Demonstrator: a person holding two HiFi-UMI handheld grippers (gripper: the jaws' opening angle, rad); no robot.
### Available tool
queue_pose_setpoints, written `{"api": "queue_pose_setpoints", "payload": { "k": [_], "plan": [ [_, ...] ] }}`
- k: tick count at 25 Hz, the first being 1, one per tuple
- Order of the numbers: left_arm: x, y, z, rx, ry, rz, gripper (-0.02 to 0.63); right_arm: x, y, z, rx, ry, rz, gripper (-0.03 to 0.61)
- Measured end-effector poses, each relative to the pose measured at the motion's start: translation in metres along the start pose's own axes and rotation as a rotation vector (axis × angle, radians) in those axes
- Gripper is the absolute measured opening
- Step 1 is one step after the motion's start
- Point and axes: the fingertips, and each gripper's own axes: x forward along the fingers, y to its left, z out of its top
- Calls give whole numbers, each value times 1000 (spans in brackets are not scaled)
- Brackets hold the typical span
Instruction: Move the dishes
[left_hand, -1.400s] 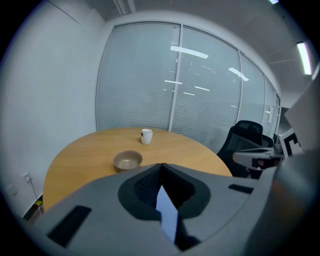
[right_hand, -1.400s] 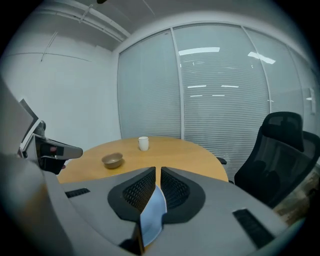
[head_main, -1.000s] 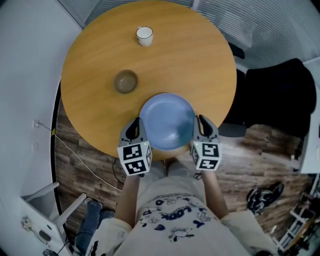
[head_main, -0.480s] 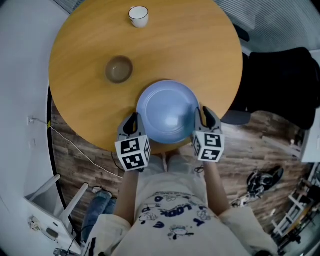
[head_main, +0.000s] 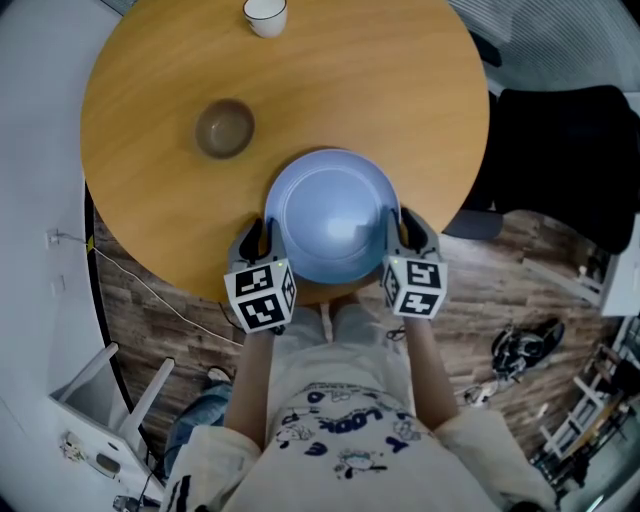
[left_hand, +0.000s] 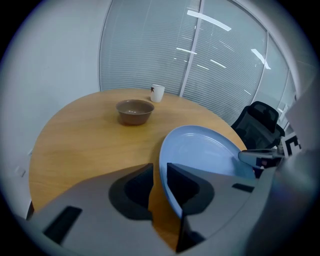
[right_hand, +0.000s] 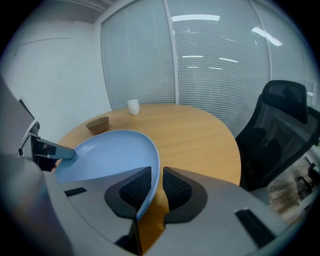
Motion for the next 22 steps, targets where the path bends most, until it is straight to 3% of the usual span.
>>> {"api": "queue_pose_setpoints", "payload": {
  "k": [13,22],
  "plan": [
    [8,-7,-4,-21,26,-30,43,4,-1,-8,57,35,-7,46],
    [10,-22,44,18,-18,-88,43,0,-18,28,112,-14,-80,46]
  ]
}}
